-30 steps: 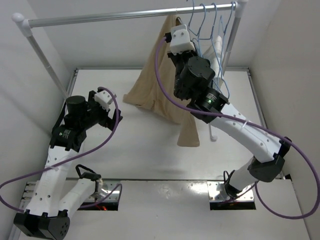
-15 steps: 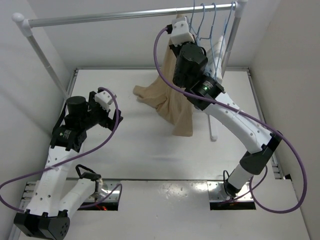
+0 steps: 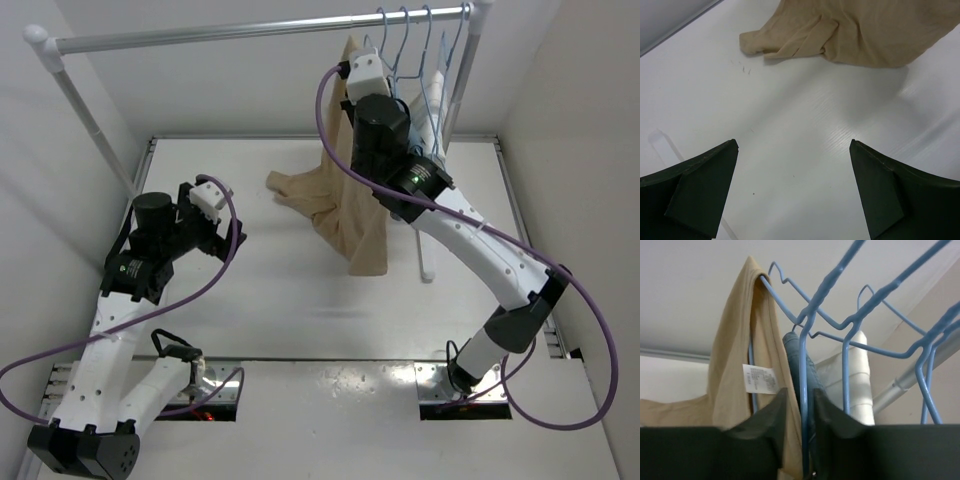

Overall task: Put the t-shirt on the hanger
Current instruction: Hang the hanger with tshirt onto the clothesline

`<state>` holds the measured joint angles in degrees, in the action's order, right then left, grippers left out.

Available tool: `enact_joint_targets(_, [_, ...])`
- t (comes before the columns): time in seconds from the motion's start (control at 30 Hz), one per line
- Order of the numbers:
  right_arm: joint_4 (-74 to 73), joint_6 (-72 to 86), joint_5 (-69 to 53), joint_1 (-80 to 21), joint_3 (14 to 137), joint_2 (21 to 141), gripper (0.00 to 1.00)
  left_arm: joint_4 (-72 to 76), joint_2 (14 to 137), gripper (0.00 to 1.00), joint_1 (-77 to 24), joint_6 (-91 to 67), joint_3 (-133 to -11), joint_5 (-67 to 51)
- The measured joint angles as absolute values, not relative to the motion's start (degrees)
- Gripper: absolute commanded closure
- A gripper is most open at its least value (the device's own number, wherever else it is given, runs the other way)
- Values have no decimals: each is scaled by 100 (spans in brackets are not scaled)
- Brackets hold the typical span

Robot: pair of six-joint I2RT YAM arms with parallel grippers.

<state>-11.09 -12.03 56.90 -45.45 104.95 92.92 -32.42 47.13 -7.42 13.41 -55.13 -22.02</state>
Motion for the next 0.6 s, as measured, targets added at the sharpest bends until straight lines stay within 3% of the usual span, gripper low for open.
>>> enact_joint_targets(0.13, [-1208, -1131, 5658, -4552, 10495, 9216, 39, -3245, 4713, 0, -742, 1306, -5476, -2213])
enact_joint_targets(0.27, [-1426, -1160, 5572, -4591, 10575, 9129, 24, -3242, 4713, 0, -742, 1297, -5474, -2239])
enact_joint_targets(0.47, [-2073, -1160, 5258, -4626, 11367, 9120, 10, -3221, 4713, 0, -742, 1295, -5411, -2265])
enact_joint_targets(0.6, [-2255, -1090, 4786, -4626, 11596, 8768, 7, -3203, 4713, 0, -742, 1295, -5402, -2287])
